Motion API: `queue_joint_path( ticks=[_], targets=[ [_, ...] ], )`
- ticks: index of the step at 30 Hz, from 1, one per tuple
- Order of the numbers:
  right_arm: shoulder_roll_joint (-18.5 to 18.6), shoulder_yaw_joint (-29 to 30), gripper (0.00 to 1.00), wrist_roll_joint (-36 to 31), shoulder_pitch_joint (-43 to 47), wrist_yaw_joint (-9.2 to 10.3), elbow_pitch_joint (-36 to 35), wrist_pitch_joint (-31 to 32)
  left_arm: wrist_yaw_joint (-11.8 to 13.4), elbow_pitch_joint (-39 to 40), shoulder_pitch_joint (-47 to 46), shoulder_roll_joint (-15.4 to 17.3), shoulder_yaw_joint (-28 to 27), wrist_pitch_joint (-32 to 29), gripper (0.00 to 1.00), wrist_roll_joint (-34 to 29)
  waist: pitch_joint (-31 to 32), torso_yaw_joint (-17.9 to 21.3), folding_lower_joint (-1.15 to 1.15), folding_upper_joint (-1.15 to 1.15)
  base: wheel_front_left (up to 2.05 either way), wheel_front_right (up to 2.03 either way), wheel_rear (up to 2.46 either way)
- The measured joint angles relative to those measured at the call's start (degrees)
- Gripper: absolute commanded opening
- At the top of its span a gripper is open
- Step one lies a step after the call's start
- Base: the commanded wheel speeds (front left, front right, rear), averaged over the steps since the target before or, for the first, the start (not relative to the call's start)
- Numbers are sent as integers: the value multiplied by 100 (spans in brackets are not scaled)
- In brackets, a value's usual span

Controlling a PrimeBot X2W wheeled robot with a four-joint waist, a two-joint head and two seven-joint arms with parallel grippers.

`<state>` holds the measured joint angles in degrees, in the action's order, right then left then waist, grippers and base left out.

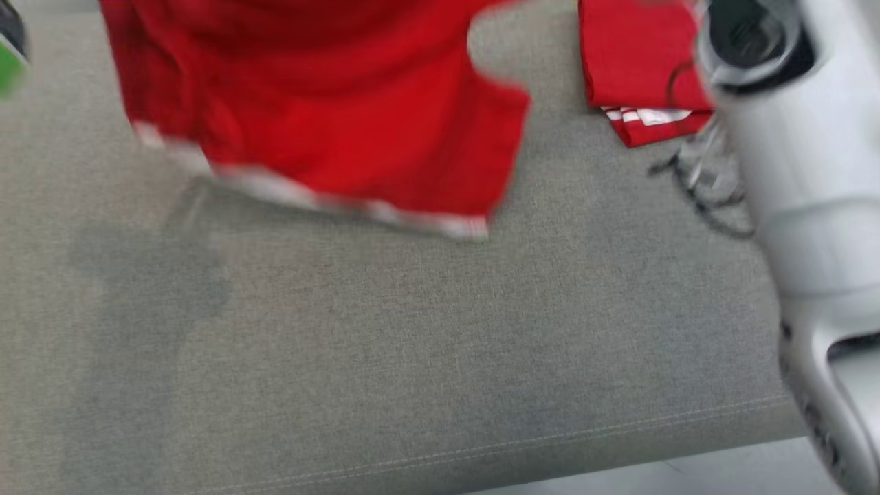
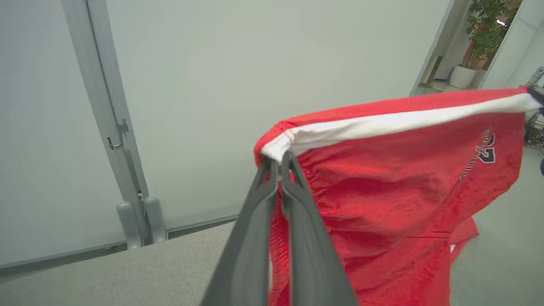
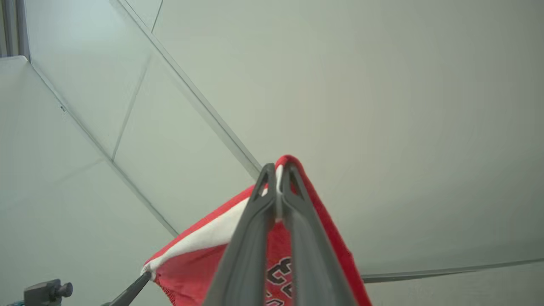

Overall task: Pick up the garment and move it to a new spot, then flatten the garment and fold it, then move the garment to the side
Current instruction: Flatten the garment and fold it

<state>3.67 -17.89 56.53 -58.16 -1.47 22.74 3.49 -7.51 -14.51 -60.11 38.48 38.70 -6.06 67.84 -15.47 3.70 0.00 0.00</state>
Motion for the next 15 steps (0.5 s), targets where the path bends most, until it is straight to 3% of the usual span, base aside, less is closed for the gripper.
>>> queue_joint_path(
  ticks=[3, 7, 11, 15],
  targets=[
    [37, 444, 0, -11, -758, 27, -47, -491, -3, 49, -768, -123, -186, 390, 0, -294, -221, 34, 0, 0, 0, 0, 0],
    [142, 279, 0, -35, -1138, -231, -74, -704, -3, 191, -987, -428, -8, 690, 0, -425, -462, 3, 0, 0, 0, 0, 0],
    [134, -213, 0, -74, -586, -475, 215, -697, -3, 172, -409, -513, 465, 925, 0, -404, -537, -130, 0, 0, 0, 0, 0],
    [92, -590, 0, 65, 505, -546, 374, -621, -3, 153, 464, -470, 893, 1170, 0, -376, -450, -214, 0, 0, 0, 0, 0]
  ],
)
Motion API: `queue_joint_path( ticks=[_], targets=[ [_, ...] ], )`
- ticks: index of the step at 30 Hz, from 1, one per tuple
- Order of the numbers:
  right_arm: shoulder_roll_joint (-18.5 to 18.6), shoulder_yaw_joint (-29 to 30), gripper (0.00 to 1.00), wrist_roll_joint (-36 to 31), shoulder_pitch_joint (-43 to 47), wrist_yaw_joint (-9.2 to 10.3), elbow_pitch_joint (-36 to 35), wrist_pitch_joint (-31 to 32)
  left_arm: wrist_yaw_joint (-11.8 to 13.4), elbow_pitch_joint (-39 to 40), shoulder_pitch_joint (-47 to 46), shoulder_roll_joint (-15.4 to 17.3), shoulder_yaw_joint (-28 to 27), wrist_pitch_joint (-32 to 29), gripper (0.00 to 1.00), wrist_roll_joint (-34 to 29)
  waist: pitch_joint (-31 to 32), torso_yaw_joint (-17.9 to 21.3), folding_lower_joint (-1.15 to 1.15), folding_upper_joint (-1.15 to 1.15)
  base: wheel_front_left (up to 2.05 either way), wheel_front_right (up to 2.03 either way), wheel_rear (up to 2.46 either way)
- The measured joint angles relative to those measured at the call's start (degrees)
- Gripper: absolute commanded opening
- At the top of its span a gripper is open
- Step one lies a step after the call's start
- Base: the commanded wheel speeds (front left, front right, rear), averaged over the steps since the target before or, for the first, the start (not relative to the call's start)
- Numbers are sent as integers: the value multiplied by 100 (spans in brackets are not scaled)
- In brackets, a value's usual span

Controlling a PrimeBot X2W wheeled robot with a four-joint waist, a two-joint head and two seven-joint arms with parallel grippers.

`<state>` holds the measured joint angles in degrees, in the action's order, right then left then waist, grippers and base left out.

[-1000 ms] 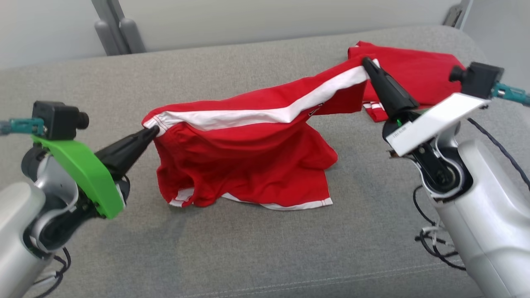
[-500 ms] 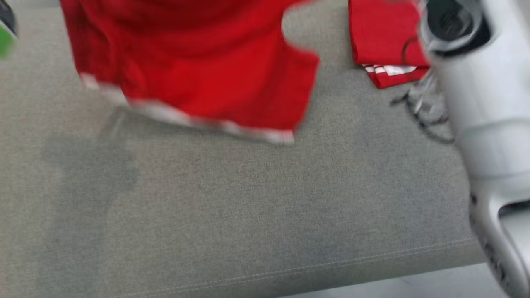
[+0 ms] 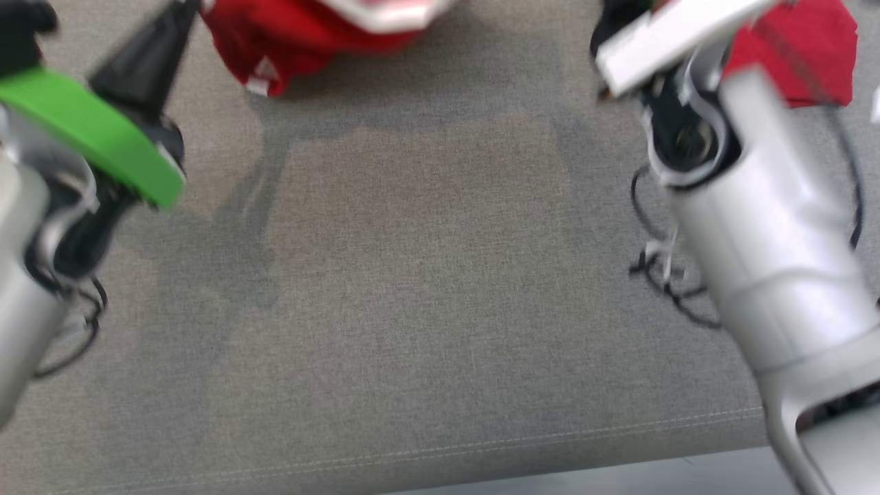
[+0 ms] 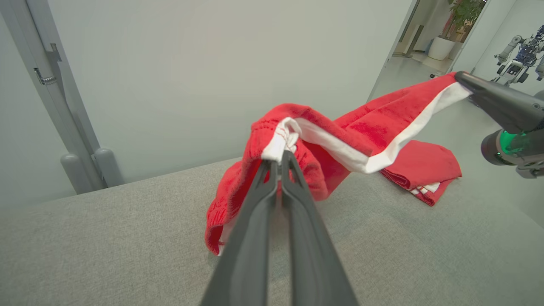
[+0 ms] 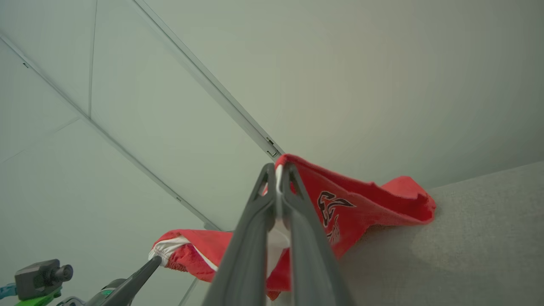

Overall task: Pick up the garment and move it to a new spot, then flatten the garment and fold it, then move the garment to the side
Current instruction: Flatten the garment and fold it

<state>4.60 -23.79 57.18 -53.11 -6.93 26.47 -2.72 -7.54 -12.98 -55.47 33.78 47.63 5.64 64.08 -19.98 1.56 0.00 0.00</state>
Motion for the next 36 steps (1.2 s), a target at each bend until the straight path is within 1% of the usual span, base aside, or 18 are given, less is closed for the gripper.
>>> queue_joint_path(
  ticks=[5, 9, 13, 16, 19, 21, 24, 27, 30, 36],
  targets=[
    [-3, -124, 0, 252, 1133, -12, -49, -81, 0, 31, 932, 127, 339, 369, 0, 211, 205, -9, 0, 0, 0, 0, 0],
    [82, -154, 0, 289, 1840, -13, -176, -249, 0, 126, 1571, 165, 448, 747, 0, 358, 396, 0, 0, 0, 0, 0, 0],
    [407, -191, 0, 281, 2370, -12, -437, -421, 0, 231, 1990, 235, 583, 845, 0, 320, 599, 13, 0, 0, 0, 0, 0],
    [622, -379, 0, 214, 2653, -12, -757, -519, 0, 265, 2263, 321, 628, 879, 0, 221, 757, 17, 0, 0, 0, 0, 0],
    [779, -597, 0, 232, 2992, -12, -1099, -582, 0, 314, 2514, 310, 650, 879, 0, 156, 914, 10, 0, 0, 0, 0, 0],
    [871, -735, 0, 235, 3253, -12, -1198, -580, 0, 380, 2686, 297, 664, 880, 0, 152, 1017, 0, 0, 0, 0, 0, 0],
    [1073, -934, 0, 265, 3692, -12, -1355, -558, 0, 459, 2952, 256, 845, 879, 0, -18, 1172, -23, 0, 0, 0, 0, 0],
    [1216, -1154, 0, 349, 4062, -12, -1485, -402, 0, 461, 3232, 255, 873, 878, 0, -123, 1318, -51, 0, 0, 0, 0, 0],
    [1395, -1243, 0, 468, 4373, -12, -1659, -321, 0, 494, 3396, 278, 835, 878, 0, -209, 1434, -79, 0, 0, 0, 0, 0],
    [1756, -1200, 0, 627, 4654, -12, -2141, -279, 0, 647, 3750, 270, 511, 878, 0, -207, 1519, -107, 0, 0, 0, 0, 0]
  ],
)
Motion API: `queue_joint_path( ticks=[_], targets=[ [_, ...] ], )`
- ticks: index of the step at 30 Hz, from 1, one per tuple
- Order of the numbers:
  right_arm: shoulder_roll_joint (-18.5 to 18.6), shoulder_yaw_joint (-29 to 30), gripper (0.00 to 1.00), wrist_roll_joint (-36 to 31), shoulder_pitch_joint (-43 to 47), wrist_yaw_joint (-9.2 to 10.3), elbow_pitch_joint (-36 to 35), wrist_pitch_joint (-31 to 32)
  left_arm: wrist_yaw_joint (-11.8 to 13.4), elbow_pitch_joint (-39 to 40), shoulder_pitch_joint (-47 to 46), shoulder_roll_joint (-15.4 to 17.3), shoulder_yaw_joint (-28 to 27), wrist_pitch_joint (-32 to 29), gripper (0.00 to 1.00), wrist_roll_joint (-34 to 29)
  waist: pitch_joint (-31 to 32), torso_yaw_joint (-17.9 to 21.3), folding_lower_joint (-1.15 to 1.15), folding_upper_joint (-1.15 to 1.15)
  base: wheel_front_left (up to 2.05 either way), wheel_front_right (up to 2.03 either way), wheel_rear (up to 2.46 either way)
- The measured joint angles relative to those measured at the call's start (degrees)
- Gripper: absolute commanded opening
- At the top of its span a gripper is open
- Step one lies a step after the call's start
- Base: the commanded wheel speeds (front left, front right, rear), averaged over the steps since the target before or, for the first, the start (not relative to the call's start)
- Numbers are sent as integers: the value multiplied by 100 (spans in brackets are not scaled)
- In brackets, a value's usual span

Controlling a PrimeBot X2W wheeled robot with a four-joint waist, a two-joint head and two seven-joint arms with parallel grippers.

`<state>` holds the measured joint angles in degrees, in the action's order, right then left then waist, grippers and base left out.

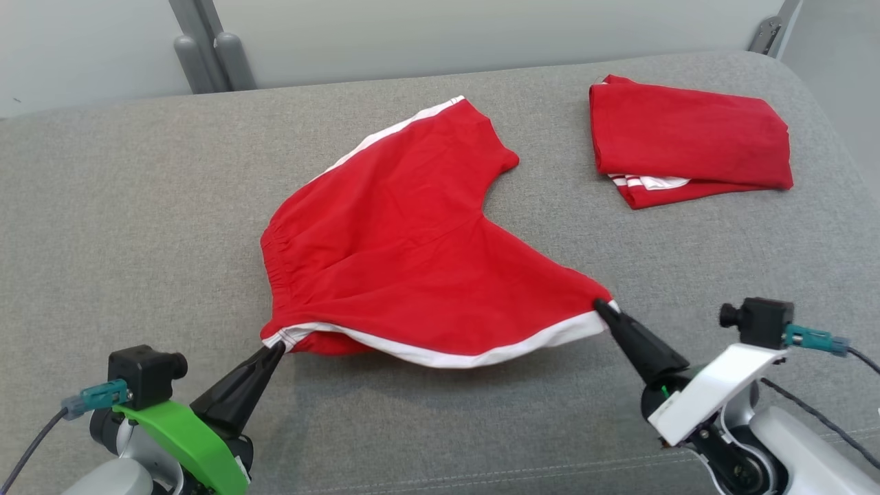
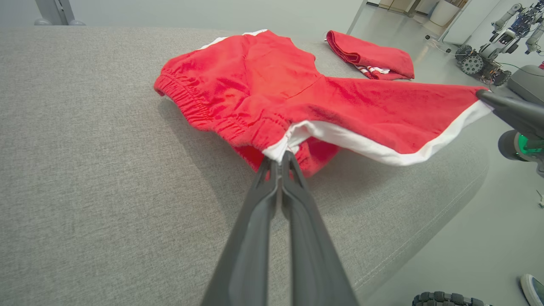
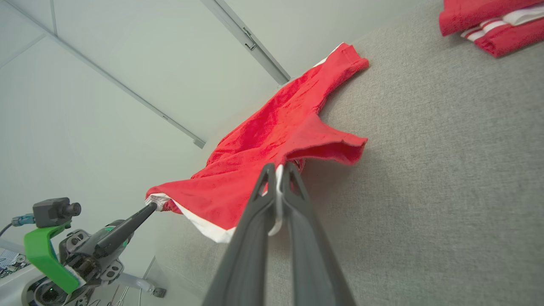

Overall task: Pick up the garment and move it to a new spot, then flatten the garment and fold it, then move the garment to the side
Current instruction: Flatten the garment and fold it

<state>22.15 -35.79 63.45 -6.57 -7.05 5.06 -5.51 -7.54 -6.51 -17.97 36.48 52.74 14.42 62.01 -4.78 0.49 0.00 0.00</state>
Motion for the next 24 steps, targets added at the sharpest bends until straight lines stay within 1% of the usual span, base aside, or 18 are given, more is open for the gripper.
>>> queue_joint_path(
  ticks=[5, 8, 13, 17, 20, 24],
  targets=[
    [247, 257, 0, -27, 61, 0, -121, -177, 0, 123, 131, -69, -321, 0, 0, -1, -10, -3, 0, 0, 0, 0, 0],
    [308, 416, 0, -37, 60, -1, -149, -274, 0, 155, 129, -116, -385, 0, 0, -56, -47, -30, 0, 0, 0, 0, 0],
    [293, 485, 0, -15, 26, -1, -119, -301, 0, 205, 114, -171, -561, 0, 0, -190, -155, -101, 0, 0, 0, 0, 0],
    [172, 490, 0, 59, -118, -1, -48, -291, 0, 233, 57, -285, -748, 0, 0, -186, -273, -143, 0, 0, 0, 0, 0],
    [103, 560, 0, 107, -378, 0, 0, -276, 0, 255, -56, -397, -837, 0, 0, -142, -382, -166, 0, 0, 0, 0, 0],
    [108, 653, 0, 105, -856, -1, 60, -209, 0, 240, -296, -435, -757, 0, 0, -145, -572, -194, 0, 0, 0, 0, 0]
  ],
)
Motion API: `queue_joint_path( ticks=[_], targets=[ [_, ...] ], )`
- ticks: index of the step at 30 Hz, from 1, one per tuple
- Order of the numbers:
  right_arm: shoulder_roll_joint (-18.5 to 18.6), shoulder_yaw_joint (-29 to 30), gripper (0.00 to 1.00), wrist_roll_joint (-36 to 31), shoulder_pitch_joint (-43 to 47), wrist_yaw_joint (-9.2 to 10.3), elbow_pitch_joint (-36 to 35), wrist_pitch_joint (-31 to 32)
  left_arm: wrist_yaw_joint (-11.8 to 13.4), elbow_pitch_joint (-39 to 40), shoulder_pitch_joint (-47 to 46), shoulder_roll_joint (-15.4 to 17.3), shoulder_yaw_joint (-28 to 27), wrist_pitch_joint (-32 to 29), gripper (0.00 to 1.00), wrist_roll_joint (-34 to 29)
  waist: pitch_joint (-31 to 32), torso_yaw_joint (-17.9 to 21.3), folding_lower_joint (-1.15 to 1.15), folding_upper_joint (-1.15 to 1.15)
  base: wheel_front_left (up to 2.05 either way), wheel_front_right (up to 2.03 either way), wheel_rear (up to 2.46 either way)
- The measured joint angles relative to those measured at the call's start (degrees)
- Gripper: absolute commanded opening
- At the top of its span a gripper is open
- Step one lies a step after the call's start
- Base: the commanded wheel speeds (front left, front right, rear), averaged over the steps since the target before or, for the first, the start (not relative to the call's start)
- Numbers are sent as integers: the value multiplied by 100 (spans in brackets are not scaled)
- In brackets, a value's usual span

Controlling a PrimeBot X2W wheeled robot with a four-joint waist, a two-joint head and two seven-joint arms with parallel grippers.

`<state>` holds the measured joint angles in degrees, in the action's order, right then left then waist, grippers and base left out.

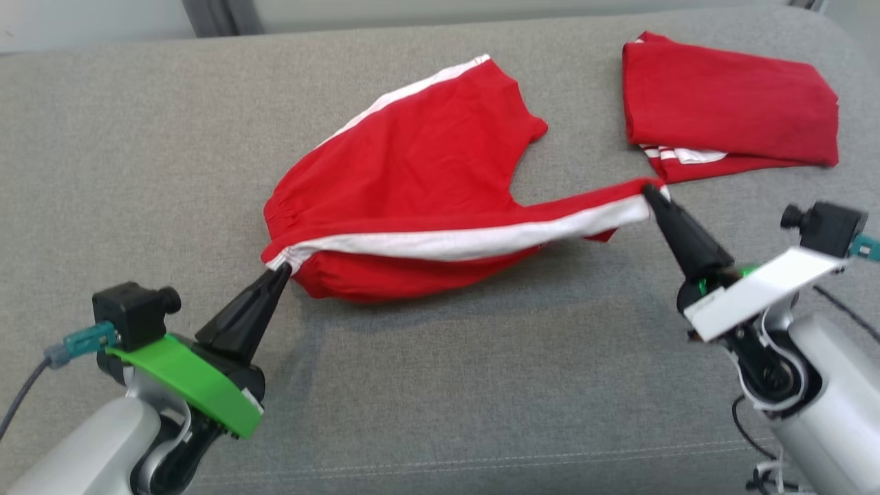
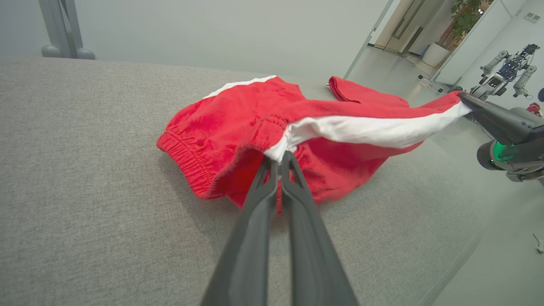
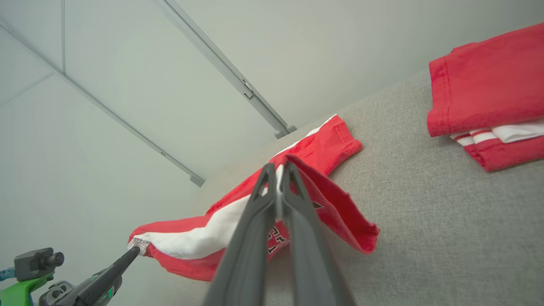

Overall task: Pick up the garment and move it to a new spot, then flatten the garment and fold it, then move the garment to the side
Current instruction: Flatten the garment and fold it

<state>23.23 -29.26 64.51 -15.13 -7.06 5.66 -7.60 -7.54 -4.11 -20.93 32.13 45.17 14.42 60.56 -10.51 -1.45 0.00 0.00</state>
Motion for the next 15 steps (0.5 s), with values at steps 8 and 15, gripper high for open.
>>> queue_joint_path(
  ticks=[8, 15],
  targets=[
    [-23, 145, 0, -105, -1081, 46, 278, 171, 0, -89, -746, -92, -2, 0, 0, -31, -505, -89, 0, 0, 0, 0, 0],
    [8, 242, 0, -236, -1851, 180, 805, 365, 0, -291, -1277, -318, -70, 1, 0, -27, -993, -249, 0, 0, 0, 0, 0]
  ],
)
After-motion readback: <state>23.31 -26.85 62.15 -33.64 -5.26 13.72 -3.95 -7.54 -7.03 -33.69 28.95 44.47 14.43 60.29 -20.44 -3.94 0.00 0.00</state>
